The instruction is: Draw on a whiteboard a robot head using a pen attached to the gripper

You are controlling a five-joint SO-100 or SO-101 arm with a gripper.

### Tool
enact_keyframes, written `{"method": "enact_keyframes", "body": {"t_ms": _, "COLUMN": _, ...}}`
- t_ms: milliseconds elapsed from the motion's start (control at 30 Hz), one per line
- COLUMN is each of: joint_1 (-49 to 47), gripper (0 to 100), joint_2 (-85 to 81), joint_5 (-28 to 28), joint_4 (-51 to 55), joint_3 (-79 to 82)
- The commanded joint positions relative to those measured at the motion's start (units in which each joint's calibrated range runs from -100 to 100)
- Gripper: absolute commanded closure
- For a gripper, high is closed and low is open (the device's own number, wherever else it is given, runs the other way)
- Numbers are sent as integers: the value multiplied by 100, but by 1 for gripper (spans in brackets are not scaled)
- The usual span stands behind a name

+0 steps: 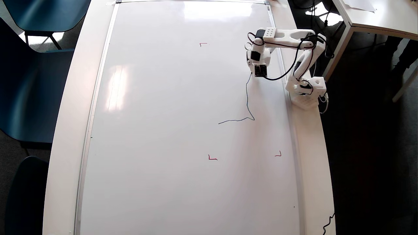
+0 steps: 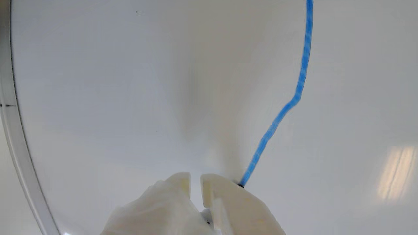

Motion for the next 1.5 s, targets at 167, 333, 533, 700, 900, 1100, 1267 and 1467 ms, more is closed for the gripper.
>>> {"method": "enact_keyframes", "body": {"t_ms": 167, "joint_1": 399, "gripper": 99, "joint_2": 108, "joint_5": 26, "joint_4": -54, "joint_3": -536}}
{"method": "enact_keyframes", "body": {"t_ms": 333, "joint_1": 178, "gripper": 99, "joint_2": 125, "joint_5": 20, "joint_4": -462, "joint_3": -491}}
{"method": "enact_keyframes", "body": {"t_ms": 533, "joint_1": 16, "gripper": 98, "joint_2": 134, "joint_5": 26, "joint_4": -827, "joint_3": -582}}
{"method": "enact_keyframes", "body": {"t_ms": 700, "joint_1": -139, "gripper": 98, "joint_2": 343, "joint_5": 26, "joint_4": -1027, "joint_3": -654}}
{"method": "enact_keyframes", "body": {"t_ms": 900, "joint_1": -161, "gripper": 98, "joint_2": 1249, "joint_5": 20, "joint_4": -1027, "joint_3": -1489}}
{"method": "enact_keyframes", "body": {"t_ms": 1100, "joint_1": -345, "gripper": 98, "joint_2": 1811, "joint_5": 20, "joint_4": -1018, "joint_3": -2452}}
{"method": "enact_keyframes", "body": {"t_ms": 1267, "joint_1": -714, "gripper": 98, "joint_2": 2096, "joint_5": 4, "joint_4": -1009, "joint_3": -2960}}
{"method": "enact_keyframes", "body": {"t_ms": 1467, "joint_1": -949, "gripper": 98, "joint_2": 2448, "joint_5": -12, "joint_4": -1009, "joint_3": -3478}}
